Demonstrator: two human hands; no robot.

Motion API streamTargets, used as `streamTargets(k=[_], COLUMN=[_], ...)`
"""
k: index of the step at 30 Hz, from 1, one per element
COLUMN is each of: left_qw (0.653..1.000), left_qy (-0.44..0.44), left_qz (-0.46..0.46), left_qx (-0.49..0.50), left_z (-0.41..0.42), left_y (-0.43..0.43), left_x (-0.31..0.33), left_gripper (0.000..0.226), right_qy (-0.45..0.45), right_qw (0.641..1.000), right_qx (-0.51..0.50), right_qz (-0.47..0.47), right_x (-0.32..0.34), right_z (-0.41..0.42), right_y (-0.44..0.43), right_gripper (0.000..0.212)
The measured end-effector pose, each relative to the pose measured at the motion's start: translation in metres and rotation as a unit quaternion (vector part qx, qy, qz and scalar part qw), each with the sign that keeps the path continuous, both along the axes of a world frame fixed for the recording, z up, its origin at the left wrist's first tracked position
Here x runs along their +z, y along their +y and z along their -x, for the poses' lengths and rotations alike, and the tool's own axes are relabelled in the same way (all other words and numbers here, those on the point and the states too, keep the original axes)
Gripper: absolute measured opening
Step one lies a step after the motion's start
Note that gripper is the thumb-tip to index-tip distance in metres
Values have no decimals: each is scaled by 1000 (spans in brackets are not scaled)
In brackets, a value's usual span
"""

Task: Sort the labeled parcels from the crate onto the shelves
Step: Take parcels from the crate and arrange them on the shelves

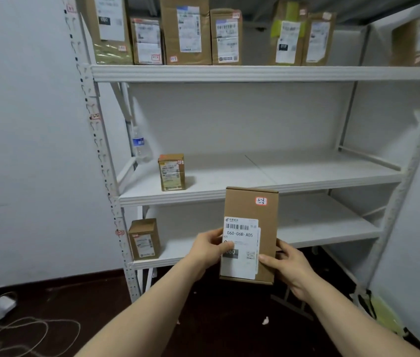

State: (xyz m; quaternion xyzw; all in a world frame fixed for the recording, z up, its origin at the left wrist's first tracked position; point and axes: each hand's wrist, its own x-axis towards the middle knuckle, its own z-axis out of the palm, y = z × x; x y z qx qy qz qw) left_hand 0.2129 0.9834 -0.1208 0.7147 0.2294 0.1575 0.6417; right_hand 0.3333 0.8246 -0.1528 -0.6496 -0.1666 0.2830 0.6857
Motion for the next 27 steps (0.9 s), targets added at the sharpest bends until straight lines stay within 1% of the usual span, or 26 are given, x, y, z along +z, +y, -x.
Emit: streamTargets(k=[4,10,17,20,22,24,27], left_qw=[999,996,990,989,990,990,991], left_qy=[-8,-34,-28,-38,-38,-36,-32], left_qz=[-3,17,-8,3,-10,-32,-67], left_qx=[36,84,137,143,137,133,113], left_z=[-42,-97,-133,-146,-156,-166,-183], left_y=[11,29,79,108,130,153,186], left_x=[7,16,15,16,14,13,15], left_gripper=[35,37,36,36,37,42,64], right_qy=[1,-25,-35,-37,-44,-52,-64], right_qw=[999,997,994,995,995,996,996], right_qx=[29,73,94,94,89,78,55], right_qz=[-20,27,33,24,19,13,-4], right_x=[3,7,4,9,12,16,26], right_z=[-50,-126,-162,-176,-183,-192,-205], right_y=[24,62,121,152,172,193,225], right_gripper=[61,57,54,51,52,55,52])
